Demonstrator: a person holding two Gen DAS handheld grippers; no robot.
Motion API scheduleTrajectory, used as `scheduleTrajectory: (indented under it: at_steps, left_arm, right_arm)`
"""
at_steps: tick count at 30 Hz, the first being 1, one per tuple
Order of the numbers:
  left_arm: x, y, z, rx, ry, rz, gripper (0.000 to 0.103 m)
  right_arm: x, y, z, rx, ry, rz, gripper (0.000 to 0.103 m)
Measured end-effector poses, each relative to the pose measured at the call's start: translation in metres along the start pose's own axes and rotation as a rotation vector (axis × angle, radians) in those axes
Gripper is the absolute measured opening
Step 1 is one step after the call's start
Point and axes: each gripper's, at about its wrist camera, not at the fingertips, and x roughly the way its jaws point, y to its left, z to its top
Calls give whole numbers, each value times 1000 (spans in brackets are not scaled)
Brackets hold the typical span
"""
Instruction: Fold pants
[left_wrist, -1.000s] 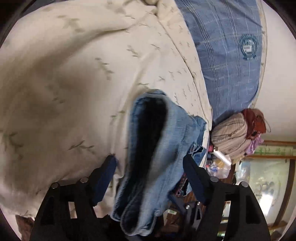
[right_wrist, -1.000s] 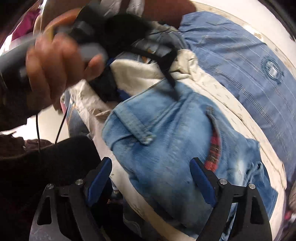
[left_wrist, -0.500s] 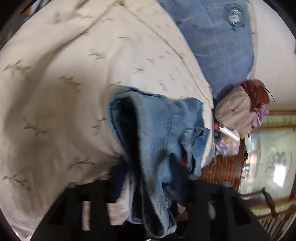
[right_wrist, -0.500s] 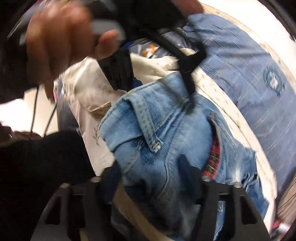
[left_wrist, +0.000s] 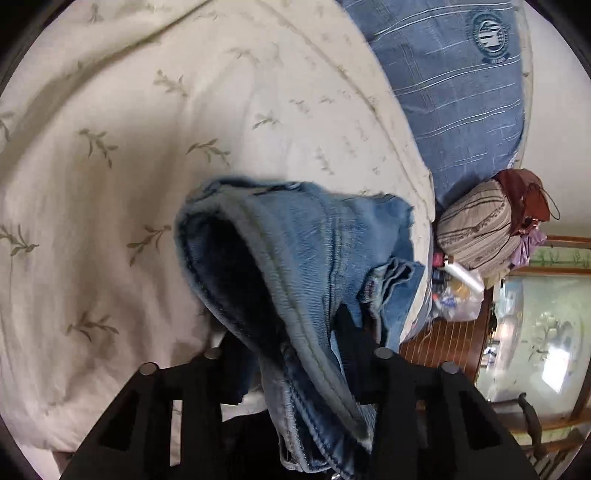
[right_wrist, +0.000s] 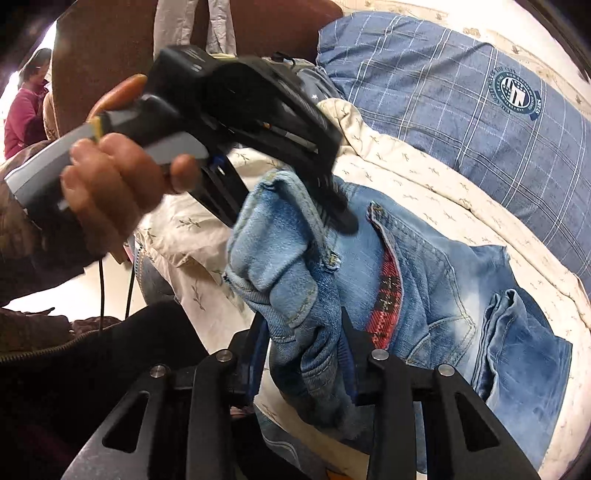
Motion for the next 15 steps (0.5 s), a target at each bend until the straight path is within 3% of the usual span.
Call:
scheduleTrajectory:
  at_steps: [3,8,11,15]
  left_arm:
    - [-6,-32,-11,66,-27,6,28]
    - [7,-123,-30,250,-21,41,29]
    - [43,-186,-39,394,15,85,37]
    - [128,-250,-51,532,89,188,48]
  right_arm:
    - [-16,-17,0,70,-37,28,32]
    - [-60,-66,-14,253,-138,44,32]
    - [-82,-114,-40,432,-179,42,32]
    - [-89,-187,-100,740,-185,40,33]
